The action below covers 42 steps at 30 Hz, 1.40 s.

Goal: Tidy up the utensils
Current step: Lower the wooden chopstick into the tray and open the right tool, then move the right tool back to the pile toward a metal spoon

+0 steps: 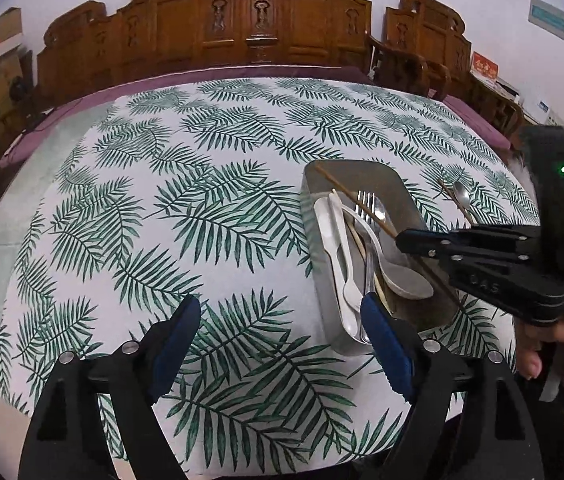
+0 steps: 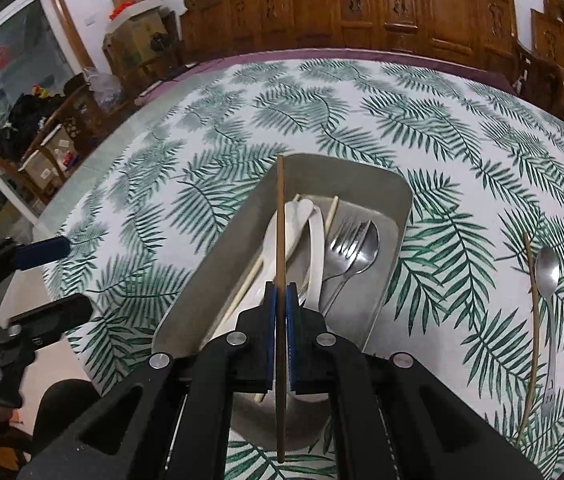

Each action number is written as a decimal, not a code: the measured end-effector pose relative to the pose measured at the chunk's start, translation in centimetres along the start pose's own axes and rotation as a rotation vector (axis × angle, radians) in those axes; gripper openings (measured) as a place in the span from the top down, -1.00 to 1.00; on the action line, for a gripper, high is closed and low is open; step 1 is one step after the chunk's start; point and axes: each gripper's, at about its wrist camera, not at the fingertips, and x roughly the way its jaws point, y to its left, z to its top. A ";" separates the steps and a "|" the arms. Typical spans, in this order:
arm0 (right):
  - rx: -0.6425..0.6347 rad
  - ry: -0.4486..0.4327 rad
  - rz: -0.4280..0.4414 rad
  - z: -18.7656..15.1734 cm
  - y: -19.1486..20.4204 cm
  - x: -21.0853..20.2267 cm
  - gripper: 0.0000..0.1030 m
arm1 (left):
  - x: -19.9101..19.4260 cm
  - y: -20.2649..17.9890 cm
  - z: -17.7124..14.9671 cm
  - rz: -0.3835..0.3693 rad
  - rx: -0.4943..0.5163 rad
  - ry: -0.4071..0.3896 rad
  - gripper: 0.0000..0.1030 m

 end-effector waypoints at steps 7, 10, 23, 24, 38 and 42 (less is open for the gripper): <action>0.001 0.009 -0.064 -0.3 0.6 1.4 0.88 | -0.6 0.0 0.3 -0.001 0.011 -0.012 -0.53; 0.003 0.007 -0.068 -0.3 0.7 1.7 0.88 | -0.8 -0.3 0.5 -0.002 0.019 -0.018 -0.52; 0.022 -0.102 0.019 -0.3 -2.6 -2.6 0.86 | -1.4 -2.3 1.5 -0.020 0.032 -0.054 -0.53; 0.021 -0.115 0.008 -0.4 -3.5 -3.3 0.86 | -1.5 -2.8 1.6 -0.025 0.035 -0.059 -0.53; 0.075 -0.160 -0.189 -3.8 -16.8 -8.6 0.86 | 1.2 -10.6 2.9 -0.098 0.106 -0.074 -0.78; 0.092 -0.146 -0.216 -4.5 -19.5 -8.3 0.65 | 2.2 -12.6 3.4 -0.117 0.116 -0.074 -0.78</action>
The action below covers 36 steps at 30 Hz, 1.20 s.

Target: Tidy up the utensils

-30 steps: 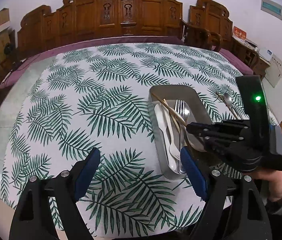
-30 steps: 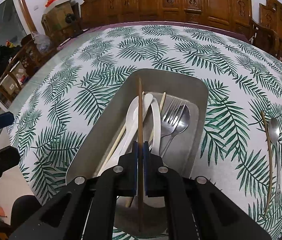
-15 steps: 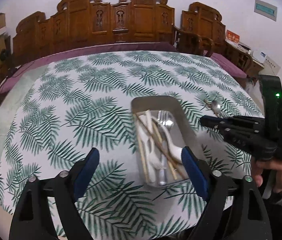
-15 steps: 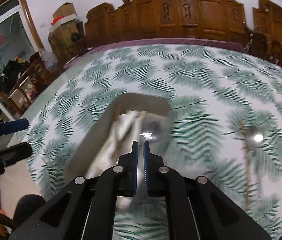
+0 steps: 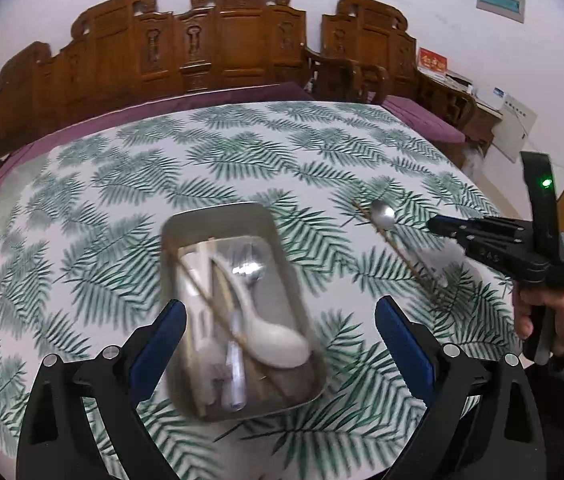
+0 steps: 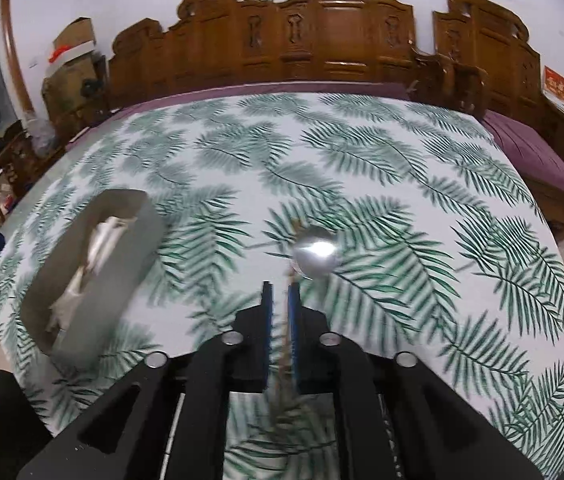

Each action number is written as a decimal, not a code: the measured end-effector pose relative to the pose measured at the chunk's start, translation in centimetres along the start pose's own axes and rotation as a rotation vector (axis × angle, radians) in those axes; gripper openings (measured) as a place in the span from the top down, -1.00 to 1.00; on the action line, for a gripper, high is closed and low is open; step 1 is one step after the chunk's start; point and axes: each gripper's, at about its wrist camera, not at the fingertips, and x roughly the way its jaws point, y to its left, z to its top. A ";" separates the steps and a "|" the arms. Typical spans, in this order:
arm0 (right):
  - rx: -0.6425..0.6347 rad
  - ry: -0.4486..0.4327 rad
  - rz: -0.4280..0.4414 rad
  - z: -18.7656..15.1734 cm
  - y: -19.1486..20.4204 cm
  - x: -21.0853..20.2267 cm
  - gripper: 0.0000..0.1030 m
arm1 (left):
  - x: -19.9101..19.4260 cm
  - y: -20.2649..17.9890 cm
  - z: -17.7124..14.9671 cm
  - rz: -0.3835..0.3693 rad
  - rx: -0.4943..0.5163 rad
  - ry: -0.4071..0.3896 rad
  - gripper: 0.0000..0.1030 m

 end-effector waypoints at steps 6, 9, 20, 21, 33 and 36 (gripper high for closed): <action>-0.001 0.058 -0.012 -0.7 -2.1 2.4 0.64 | 1.7 -1.6 0.6 -0.032 -0.009 0.011 -0.78; -0.012 0.099 -0.017 -1.0 -2.1 3.5 0.64 | 2.3 -2.3 0.8 -0.034 -0.005 0.016 -0.78; -0.125 0.161 -0.033 -0.5 -0.8 5.9 0.64 | 4.6 -4.1 1.4 -0.042 0.000 0.045 -0.78; -0.122 0.168 -0.029 -0.5 -0.9 6.2 0.64 | 4.8 -4.2 1.4 -0.042 0.001 0.047 -0.78; -0.132 0.192 -0.029 -1.0 -1.7 6.0 0.85 | 6.9 -6.3 1.3 -0.045 0.028 0.071 -0.78; -0.123 0.188 -0.032 -1.2 -2.5 5.6 0.85 | 7.7 -7.0 1.5 -0.046 0.037 0.078 -0.78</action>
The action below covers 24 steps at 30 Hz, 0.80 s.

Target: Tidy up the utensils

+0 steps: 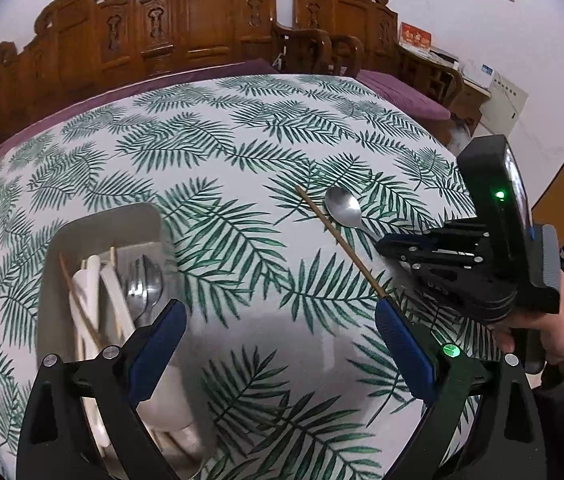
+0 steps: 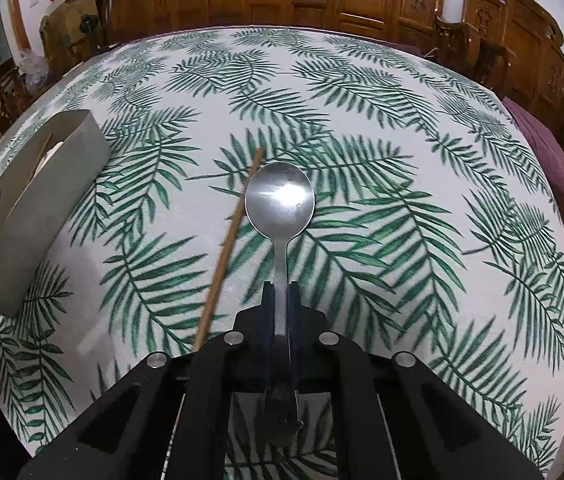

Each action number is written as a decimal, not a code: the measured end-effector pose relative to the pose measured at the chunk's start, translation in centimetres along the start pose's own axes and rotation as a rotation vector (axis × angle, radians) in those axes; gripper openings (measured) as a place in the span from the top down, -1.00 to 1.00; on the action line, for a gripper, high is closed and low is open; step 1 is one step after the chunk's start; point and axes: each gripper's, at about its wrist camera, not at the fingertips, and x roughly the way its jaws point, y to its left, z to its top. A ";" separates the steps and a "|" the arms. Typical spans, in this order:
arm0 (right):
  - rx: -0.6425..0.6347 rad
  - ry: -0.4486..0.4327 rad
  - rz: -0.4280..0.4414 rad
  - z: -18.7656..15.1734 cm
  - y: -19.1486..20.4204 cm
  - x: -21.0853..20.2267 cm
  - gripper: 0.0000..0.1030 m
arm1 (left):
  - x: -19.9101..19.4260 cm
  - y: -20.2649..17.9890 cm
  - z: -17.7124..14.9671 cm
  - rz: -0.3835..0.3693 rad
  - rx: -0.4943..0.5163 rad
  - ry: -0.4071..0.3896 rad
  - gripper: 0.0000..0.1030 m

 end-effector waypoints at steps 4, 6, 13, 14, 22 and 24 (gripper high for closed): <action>0.020 -0.001 -0.017 -0.3 -1.2 -0.3 0.86 | 1.2 -1.1 0.5 -0.005 0.015 0.011 -0.78; 0.041 -0.006 -0.010 -0.5 -1.9 -0.5 0.86 | 1.9 -1.8 0.8 -0.006 0.026 0.013 -0.78; 0.097 -0.036 -0.008 -0.9 -4.0 -1.4 0.86 | 4.8 -3.6 2.1 -0.006 0.051 0.032 -0.70; 0.103 -0.038 -0.007 -0.9 -4.2 -1.5 0.86 | 5.2 -3.8 2.2 -0.005 0.055 0.036 -0.65; 0.141 -0.051 0.001 -1.2 -5.3 -1.7 0.85 | 7.9 -6.0 3.3 -0.019 0.091 0.074 -0.13; 0.143 -0.052 0.002 -1.2 -5.3 -1.8 0.85 | 8.7 -6.4 3.3 -0.017 0.099 0.093 0.18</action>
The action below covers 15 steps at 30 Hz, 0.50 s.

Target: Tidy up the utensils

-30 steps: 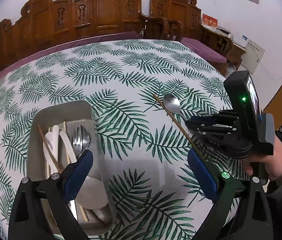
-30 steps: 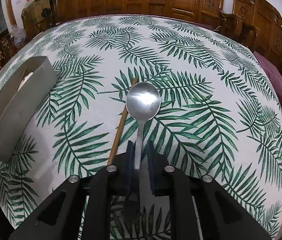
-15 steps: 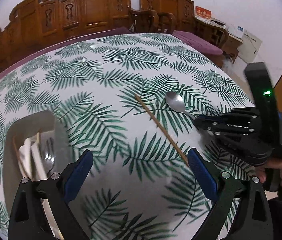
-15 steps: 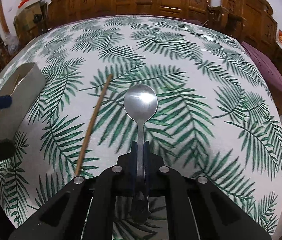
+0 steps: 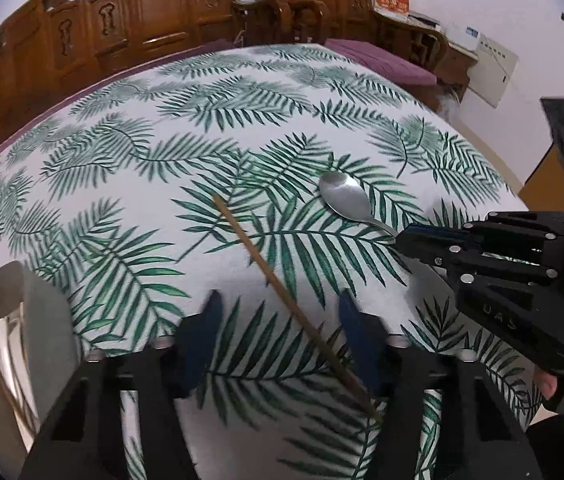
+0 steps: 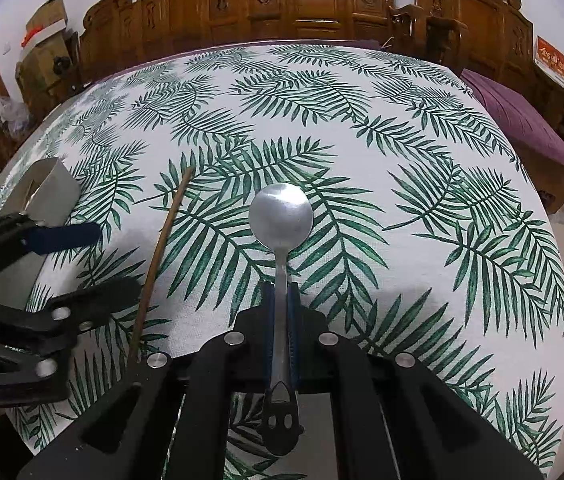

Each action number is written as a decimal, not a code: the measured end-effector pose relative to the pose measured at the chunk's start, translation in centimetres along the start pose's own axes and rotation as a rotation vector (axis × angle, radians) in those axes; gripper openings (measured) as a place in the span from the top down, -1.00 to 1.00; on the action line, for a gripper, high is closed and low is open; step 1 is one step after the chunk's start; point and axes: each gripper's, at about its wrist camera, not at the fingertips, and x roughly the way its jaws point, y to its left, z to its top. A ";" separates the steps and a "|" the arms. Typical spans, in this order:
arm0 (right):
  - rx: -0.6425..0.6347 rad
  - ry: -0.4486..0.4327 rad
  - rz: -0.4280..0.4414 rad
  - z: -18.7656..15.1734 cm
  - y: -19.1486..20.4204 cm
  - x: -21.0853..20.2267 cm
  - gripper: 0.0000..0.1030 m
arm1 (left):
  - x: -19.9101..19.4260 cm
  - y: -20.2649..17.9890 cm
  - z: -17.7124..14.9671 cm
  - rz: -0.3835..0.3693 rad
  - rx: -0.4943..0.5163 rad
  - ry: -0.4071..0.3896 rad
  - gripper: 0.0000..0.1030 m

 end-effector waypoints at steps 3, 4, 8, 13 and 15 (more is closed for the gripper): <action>0.004 0.000 0.001 -0.1 -0.1 0.0 0.85 | 0.9 -0.2 0.1 -0.001 -0.003 0.029 0.37; 0.004 0.001 0.001 -0.1 -0.1 0.0 0.85 | 1.1 -0.3 0.1 0.002 -0.003 0.030 0.38; 0.006 0.002 0.002 -0.1 -0.1 0.1 0.85 | 1.9 -0.2 0.2 0.019 -0.006 0.048 0.44; 0.006 0.004 0.001 -0.1 -0.1 0.2 0.85 | 2.1 -0.3 0.3 0.040 -0.005 0.044 0.55; 0.008 0.005 0.003 -0.1 -0.1 0.2 0.85 | 2.1 -0.2 0.2 0.039 -0.005 0.045 0.67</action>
